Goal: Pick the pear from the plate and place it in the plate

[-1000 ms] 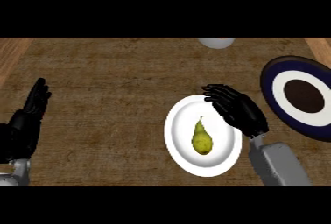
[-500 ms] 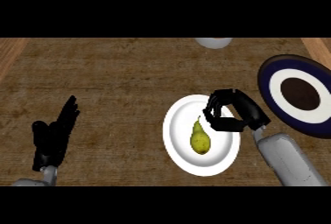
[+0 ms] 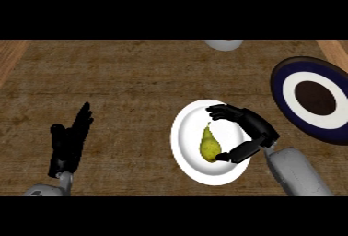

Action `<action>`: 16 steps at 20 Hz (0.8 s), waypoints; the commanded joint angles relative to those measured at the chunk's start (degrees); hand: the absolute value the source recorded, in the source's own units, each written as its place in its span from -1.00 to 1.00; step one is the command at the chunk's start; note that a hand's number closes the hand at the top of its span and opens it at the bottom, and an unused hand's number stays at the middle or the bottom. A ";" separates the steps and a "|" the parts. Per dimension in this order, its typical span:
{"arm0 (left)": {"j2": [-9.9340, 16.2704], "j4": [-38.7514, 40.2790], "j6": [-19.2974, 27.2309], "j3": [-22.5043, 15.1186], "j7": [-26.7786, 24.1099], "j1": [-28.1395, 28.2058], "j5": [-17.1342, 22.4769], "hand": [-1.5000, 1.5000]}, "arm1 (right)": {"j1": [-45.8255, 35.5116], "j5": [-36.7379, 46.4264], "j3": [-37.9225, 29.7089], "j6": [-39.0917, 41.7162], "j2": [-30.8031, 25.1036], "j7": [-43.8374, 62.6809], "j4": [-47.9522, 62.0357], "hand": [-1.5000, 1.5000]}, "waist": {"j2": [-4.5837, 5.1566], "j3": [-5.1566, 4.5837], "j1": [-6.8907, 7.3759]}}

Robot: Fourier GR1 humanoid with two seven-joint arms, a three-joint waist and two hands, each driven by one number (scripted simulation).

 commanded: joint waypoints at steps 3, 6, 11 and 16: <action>-1.88 1.20 0.15 -1.22 0.39 0.05 -0.89 0.00 | -8.82 11.15 4.10 3.04 -6.92 0.25 2.61 -1.00 | -0.08 -0.04 0.66; -1.88 4.44 -0.17 0.54 -0.93 -3.10 -1.31 0.00 | -13.21 12.69 5.23 8.09 -9.29 2.83 3.11 -1.00 | -0.06 -0.09 0.01; -3.18 2.73 0.12 0.03 -0.52 -1.89 -1.65 0.00 | -21.79 14.29 7.86 16.68 -7.38 9.24 7.95 -1.00 | -0.12 -0.08 0.56; -1.56 -0.57 -0.69 1.43 1.93 -1.56 -1.51 0.00 | -23.61 17.25 11.40 22.38 -3.31 11.26 12.49 -1.00 | -0.20 -0.03 0.53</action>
